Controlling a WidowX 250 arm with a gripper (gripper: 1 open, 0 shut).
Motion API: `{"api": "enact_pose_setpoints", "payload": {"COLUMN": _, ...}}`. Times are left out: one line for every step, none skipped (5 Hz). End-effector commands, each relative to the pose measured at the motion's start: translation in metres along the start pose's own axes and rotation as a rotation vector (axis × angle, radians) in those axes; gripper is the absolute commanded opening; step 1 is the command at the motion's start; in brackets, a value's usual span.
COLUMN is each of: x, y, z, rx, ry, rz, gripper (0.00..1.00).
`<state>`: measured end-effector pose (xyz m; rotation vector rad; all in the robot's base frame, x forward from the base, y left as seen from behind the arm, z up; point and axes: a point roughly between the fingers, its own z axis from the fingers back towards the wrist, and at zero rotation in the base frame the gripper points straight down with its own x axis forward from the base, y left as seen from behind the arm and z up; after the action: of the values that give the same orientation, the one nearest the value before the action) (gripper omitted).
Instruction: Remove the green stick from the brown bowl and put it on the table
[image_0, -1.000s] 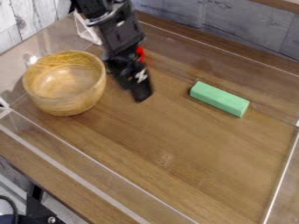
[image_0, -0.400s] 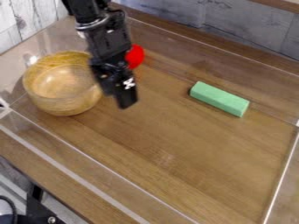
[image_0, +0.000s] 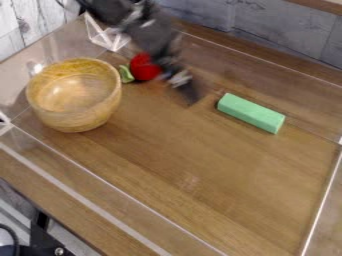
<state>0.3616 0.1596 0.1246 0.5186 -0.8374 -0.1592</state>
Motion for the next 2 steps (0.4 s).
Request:
{"api": "enact_pose_setpoints", "payload": {"x": 0.007, "y": 0.017, "z": 0.01, "rx": 0.001, "ry": -0.025, "rz": -0.024, "gripper": 1.0}}
{"api": "enact_pose_setpoints", "payload": {"x": 0.006, "y": 0.024, "z": 0.025, "rx": -0.04, "ry": -0.016, "rz": -0.032, "gripper": 1.0}}
